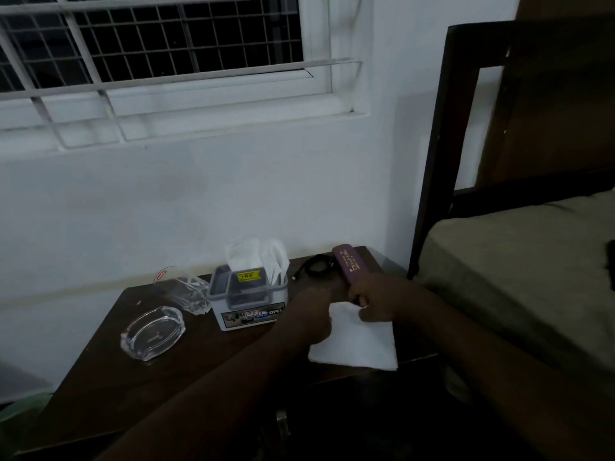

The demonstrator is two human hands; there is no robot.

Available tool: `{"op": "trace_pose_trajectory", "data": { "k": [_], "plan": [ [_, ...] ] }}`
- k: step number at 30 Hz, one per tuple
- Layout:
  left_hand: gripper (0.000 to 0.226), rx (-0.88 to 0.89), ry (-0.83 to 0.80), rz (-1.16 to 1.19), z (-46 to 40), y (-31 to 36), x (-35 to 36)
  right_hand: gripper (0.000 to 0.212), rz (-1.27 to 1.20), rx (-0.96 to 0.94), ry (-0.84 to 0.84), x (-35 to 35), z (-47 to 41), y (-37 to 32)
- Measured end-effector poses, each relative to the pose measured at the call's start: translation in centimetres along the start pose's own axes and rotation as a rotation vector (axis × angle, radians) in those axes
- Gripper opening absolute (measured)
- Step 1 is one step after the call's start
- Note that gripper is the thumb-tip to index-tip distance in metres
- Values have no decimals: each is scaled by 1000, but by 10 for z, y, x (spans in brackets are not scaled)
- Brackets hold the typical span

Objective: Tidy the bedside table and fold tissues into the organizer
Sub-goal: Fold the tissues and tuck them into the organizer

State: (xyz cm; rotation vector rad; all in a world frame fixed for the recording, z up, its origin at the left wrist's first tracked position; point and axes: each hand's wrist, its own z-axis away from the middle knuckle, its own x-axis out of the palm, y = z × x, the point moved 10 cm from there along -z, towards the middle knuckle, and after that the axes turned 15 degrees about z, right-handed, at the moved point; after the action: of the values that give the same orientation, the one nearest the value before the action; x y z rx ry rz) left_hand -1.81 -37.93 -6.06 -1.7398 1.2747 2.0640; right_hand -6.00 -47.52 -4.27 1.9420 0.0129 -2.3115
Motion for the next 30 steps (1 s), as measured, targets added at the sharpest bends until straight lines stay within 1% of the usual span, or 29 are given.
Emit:
{"op": "trace_pose_trajectory", "data": {
  "k": [2,4,8,10,13,17,20,22,24,26,27,30],
  "plan": [
    [37,51,25,-4,1,8,-6,27,-26,5,16,-2,4,3],
    [25,101,118,22,7,17,-20,23,-55,28,53,-8,9,9],
    [13,182,346,98,26,31,-52,13,-86,87,262,-37,22,23],
    [9,187,386,96,34,32,-58,12,-66,74,342,-48,31,20],
    [7,163,320,22,44,25,-52,17,-18,9,346,-44,41,4],
    [24,41,103,-34,49,0,-31,26,49,-89,239,-24,42,-19],
    [31,6,-31,-87,47,-3,-20,36,77,-112,126,-10,38,-25],
    [28,-7,-47,-102,46,0,-20,43,76,-110,40,-1,36,-24],
    [27,30,13,-111,46,9,-26,46,70,-110,-28,6,35,-22],
    [30,74,59,-66,44,15,-30,48,74,-127,-64,9,34,-23],
    [31,75,56,-54,42,17,-30,48,78,-135,-74,10,34,-24],
    [41,20,-26,-104,34,15,-21,49,77,-143,-86,10,35,-24]
  ]
}}
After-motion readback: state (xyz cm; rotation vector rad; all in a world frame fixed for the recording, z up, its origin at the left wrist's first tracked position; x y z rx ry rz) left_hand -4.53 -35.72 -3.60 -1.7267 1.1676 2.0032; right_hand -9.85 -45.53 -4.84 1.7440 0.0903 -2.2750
